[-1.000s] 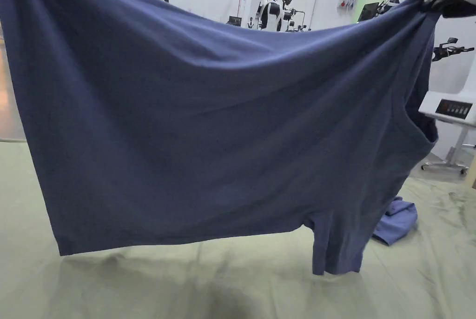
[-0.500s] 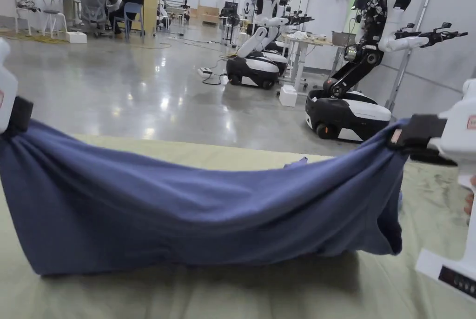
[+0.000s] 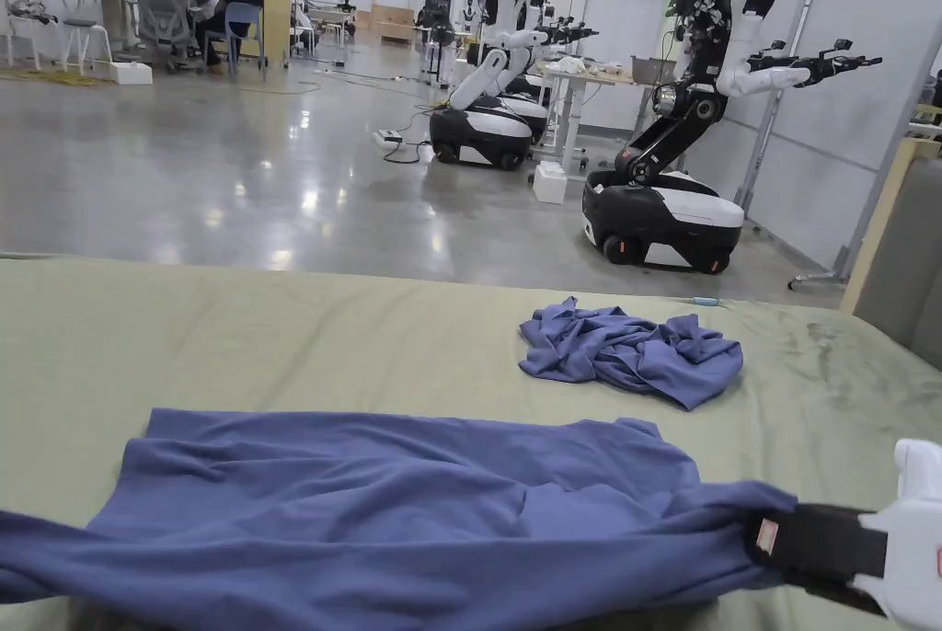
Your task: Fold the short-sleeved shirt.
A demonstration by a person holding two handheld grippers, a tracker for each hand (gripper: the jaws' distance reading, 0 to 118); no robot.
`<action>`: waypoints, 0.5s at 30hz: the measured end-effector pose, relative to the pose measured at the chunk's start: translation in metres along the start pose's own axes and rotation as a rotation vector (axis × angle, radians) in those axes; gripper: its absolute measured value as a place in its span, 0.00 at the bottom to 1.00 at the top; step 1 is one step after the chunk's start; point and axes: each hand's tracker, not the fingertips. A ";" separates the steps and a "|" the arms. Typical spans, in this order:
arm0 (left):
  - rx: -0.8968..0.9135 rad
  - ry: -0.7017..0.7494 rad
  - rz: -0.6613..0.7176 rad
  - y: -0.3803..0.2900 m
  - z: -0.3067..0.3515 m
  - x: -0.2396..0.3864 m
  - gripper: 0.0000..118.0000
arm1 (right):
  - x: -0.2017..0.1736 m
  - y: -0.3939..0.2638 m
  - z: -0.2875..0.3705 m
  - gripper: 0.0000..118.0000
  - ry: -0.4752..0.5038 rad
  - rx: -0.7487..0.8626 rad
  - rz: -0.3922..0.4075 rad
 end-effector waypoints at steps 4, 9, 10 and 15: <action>-0.039 -0.003 0.050 -0.033 0.012 -0.004 0.05 | -0.001 -0.029 0.017 0.06 -0.021 -0.036 0.034; -0.058 0.014 0.052 -0.068 0.037 -0.012 0.05 | -0.003 -0.062 0.044 0.06 -0.063 -0.076 0.078; -0.060 0.010 0.058 -0.075 0.046 -0.015 0.05 | -0.002 -0.070 0.052 0.06 -0.065 -0.077 0.081; -0.078 0.000 0.072 -0.106 0.086 -0.027 0.05 | 0.005 -0.105 0.081 0.06 -0.091 -0.099 0.103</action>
